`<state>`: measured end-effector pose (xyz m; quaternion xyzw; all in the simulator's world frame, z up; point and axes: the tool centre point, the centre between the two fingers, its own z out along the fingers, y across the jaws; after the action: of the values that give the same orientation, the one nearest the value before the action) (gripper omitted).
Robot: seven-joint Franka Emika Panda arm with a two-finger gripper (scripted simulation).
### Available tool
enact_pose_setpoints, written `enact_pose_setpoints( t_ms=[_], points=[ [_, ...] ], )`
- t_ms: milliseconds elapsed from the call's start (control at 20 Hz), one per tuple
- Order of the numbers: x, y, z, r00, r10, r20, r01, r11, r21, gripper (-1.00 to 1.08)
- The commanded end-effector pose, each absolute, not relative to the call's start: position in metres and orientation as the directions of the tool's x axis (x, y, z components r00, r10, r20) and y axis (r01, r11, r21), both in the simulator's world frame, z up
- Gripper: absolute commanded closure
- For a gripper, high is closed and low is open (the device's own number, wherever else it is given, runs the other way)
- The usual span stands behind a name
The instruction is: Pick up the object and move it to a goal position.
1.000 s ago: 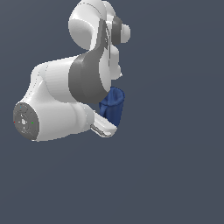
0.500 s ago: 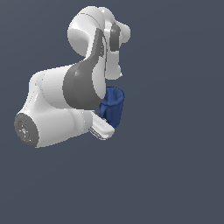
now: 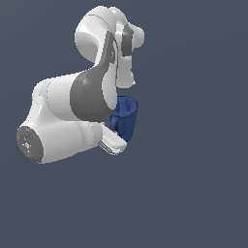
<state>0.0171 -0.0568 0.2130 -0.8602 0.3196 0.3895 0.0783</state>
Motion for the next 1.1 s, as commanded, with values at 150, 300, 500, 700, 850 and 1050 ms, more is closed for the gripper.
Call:
enact_pose_setpoints(
  t_ms=[150, 300, 500, 700, 850, 1050],
  points=[
    [0.015, -0.056, 0.211, 0.492, -0.489, -0.720, -0.611, -0.783, 0.114, -0.20],
    [0.012, -0.054, 0.209, 0.492, -0.489, -0.720, -0.611, -0.783, 0.114, -0.20],
    [0.008, -0.052, 0.204, 0.492, -0.489, -0.720, -0.611, -0.783, 0.115, -0.20],
    [0.004, -0.050, 0.200, 0.491, -0.489, -0.721, -0.611, -0.783, 0.115, -0.20],
    [0.002, -0.048, 0.198, 0.491, -0.489, -0.721, -0.611, -0.783, 0.115, -0.20],
    [0.000, -0.047, 0.196, 0.491, -0.489, -0.721, -0.611, -0.783, 0.115, -0.20]
  ],
)
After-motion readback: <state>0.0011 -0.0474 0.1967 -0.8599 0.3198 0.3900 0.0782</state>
